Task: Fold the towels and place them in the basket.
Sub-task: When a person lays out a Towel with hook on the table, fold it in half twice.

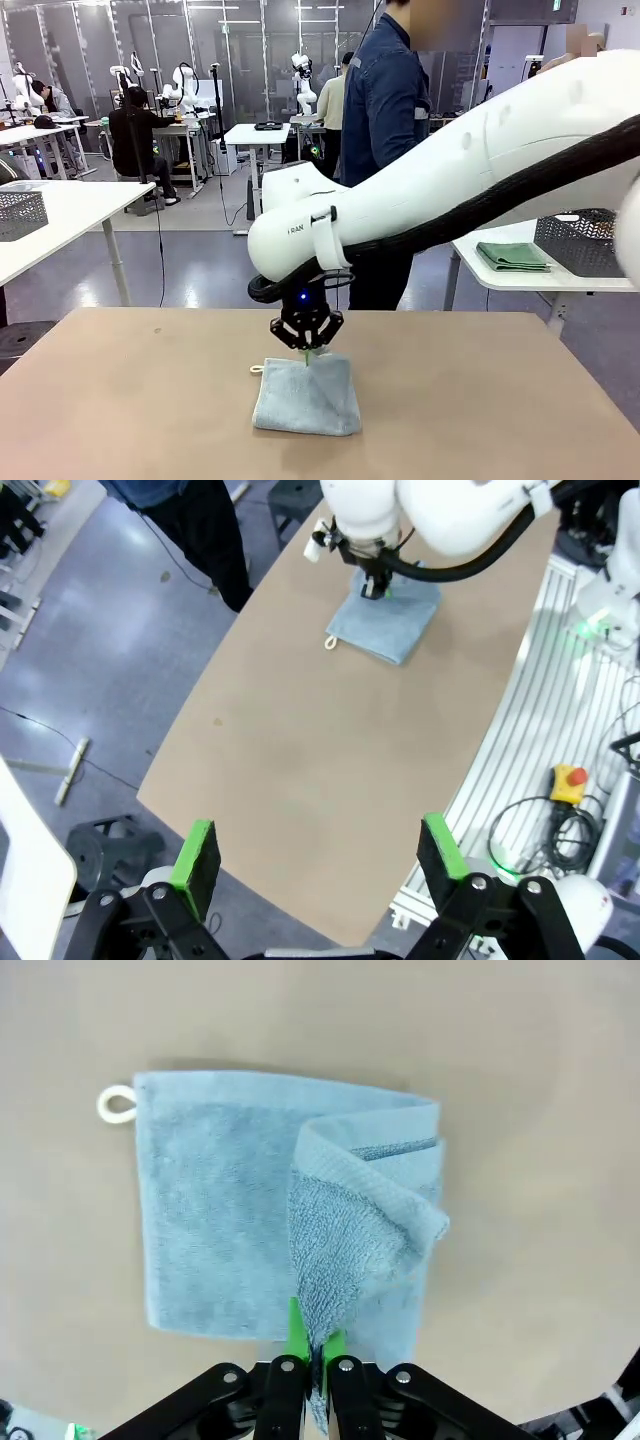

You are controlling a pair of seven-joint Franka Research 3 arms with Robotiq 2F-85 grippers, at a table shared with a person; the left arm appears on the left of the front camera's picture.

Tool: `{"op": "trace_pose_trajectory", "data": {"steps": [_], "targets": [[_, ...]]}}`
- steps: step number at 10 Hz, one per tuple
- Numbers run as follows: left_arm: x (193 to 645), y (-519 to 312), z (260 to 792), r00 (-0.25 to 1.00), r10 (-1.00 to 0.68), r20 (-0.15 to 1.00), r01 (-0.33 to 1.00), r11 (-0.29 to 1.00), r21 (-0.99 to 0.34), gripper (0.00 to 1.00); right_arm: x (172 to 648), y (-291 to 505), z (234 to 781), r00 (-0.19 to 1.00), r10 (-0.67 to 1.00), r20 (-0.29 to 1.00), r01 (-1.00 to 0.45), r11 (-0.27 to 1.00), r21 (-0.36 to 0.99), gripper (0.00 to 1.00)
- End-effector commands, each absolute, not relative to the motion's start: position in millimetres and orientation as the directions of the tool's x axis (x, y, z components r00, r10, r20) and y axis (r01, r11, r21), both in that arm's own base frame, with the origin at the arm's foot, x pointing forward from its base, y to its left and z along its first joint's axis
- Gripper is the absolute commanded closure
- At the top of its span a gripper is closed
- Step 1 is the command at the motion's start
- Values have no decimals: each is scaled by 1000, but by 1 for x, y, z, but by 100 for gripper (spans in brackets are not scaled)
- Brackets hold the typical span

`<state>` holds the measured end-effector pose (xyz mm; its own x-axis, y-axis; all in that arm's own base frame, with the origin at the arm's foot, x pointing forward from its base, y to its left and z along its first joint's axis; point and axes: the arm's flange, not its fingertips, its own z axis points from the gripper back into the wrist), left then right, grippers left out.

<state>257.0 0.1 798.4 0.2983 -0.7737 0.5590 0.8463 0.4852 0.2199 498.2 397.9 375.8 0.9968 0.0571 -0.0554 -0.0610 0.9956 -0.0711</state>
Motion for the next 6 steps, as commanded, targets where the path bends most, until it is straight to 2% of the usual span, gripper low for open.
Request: {"op": "trace_pose_trajectory", "data": {"steps": [1, 2, 3, 4, 5, 6], "targets": [[257, -1, 797, 298, -773, 560, 844, 487, 224, 0, 509, 408, 364, 990, 3, -138, -5, 1000, -14, 100], [257, -1, 797, 298, -773, 560, 844, 487, 224, 0, 510, 412, 360, 990, 5, -143, 0, 999, 33, 100], [257, -1, 797, 298, -773, 560, 844, 487, 224, 0, 510, 414, 357, 990, -4, -138, 15, 997, 76, 86], [257, -1, 797, 298, -773, 560, 844, 487, 224, 0, 509, 414, 355, 990, -3, -144, 18, 995, 97, 77], [257, -1, 797, 298, -773, 560, 844, 487, 224, 0, 508, 413, 354, 991, -13, -133, 30, 992, 126, 53], [257, -1, 797, 298, -773, 560, 844, 487, 224, 0, 507, 411, 353, 992, -22, -123, 39, 989, 143, 36]]}}
